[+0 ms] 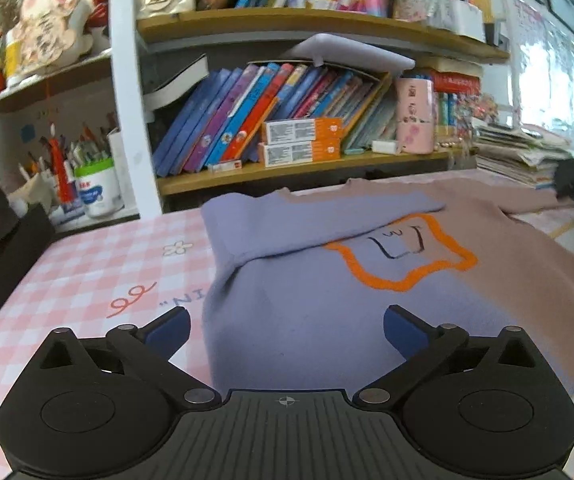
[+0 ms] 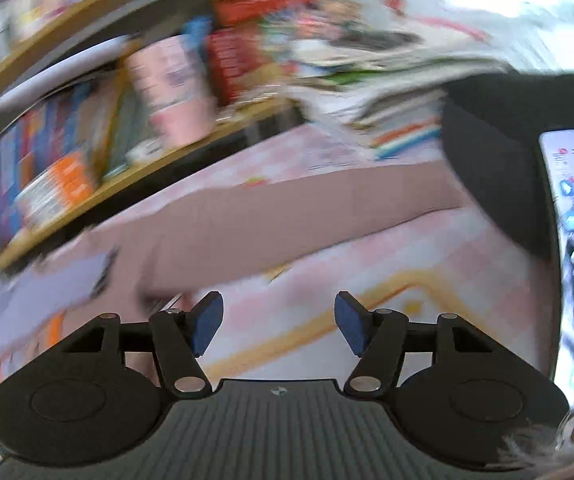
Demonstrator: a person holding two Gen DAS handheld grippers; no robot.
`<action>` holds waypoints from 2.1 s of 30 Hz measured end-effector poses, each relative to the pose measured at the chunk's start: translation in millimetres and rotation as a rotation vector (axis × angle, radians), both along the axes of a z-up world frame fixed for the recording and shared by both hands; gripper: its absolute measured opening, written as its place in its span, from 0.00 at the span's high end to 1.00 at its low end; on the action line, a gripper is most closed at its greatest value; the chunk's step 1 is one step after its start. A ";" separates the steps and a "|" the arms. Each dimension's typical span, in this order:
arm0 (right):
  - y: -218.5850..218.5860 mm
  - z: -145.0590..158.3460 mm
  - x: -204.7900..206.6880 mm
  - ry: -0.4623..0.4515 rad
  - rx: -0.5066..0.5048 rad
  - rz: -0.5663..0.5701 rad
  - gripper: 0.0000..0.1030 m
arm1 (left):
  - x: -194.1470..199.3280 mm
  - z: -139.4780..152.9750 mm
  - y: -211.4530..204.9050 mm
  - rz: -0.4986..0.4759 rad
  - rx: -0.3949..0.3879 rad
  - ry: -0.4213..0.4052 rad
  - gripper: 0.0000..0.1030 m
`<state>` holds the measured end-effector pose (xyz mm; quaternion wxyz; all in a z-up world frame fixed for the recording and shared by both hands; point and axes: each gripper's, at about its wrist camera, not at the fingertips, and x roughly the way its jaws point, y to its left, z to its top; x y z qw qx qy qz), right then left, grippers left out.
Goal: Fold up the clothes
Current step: 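Grasp the lavender side edge with the left gripper and fold it inward, then grasp the pink sleeve cuff with the right gripper and lift it, then lay the pink sleeve across the sweater front and open the right gripper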
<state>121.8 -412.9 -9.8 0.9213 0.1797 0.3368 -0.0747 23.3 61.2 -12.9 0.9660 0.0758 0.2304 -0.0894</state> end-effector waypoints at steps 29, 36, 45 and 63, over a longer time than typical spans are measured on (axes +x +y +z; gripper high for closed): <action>-89.8 -4.7 68.5 -0.075 0.169 -0.223 0.95 | 16.5 -5.7 15.1 0.020 -0.094 0.119 0.00; -24.8 70.6 71.7 -0.203 0.096 0.001 0.95 | 15.2 -5.4 12.8 0.020 -0.083 0.111 0.00; 134.8 137.5 93.0 -0.348 -0.010 0.414 0.95 | 13.9 -4.9 11.5 0.019 -0.074 0.099 0.00; 295.7 82.4 132.8 -0.181 -0.033 0.726 0.95 | -0.4 1.1 -1.1 -0.008 -0.007 0.008 0.00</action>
